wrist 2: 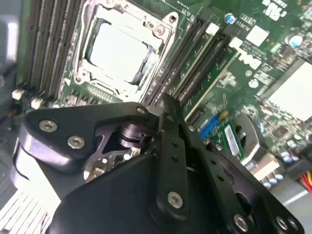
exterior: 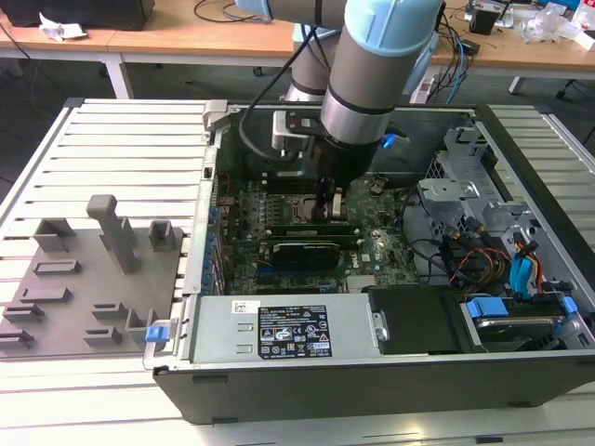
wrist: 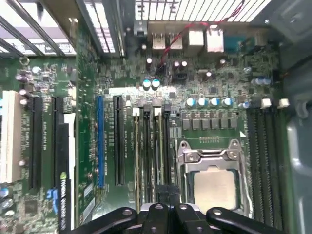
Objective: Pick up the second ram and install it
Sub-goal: 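Press down the second ram until it locks into place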
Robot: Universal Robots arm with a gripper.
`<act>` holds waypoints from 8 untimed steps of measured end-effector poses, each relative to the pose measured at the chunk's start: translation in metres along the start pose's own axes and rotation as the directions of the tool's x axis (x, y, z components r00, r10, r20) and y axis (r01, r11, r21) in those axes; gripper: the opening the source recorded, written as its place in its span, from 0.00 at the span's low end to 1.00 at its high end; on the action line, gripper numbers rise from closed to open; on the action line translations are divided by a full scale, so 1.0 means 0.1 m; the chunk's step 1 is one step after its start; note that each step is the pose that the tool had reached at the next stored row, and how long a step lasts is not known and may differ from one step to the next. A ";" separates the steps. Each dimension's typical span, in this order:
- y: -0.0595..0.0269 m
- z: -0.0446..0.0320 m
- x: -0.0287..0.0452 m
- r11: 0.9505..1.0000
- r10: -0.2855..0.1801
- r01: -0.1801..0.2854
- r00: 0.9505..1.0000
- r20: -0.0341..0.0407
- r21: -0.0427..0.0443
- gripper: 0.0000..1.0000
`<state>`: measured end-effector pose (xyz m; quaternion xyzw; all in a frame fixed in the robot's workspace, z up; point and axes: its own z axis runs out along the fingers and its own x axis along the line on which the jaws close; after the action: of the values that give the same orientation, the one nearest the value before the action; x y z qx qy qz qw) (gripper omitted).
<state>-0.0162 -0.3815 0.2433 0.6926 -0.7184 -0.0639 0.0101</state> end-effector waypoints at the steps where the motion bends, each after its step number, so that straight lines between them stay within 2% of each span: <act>1: 0.006 -0.063 -0.005 1.000 0.000 0.000 1.000 0.000 0.000 0.11; 2: 0.010 -0.103 -0.009 1.000 0.000 0.000 1.000 0.000 0.000 0.11; 3: 0.023 -0.229 -0.019 1.000 0.000 0.000 1.000 0.000 0.000 0.11; 5: 0.034 -0.330 -0.027 1.000 0.000 0.000 1.000 0.000 0.000 0.11; 6: 0.038 -0.366 -0.030 1.000 0.000 0.000 1.000 0.000 0.000 0.11; 8: 0.038 -0.367 -0.030 1.000 0.000 0.000 1.000 0.000 0.000 0.11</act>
<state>-0.0161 -0.3813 0.2803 0.6927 -0.7184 -0.0639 0.0101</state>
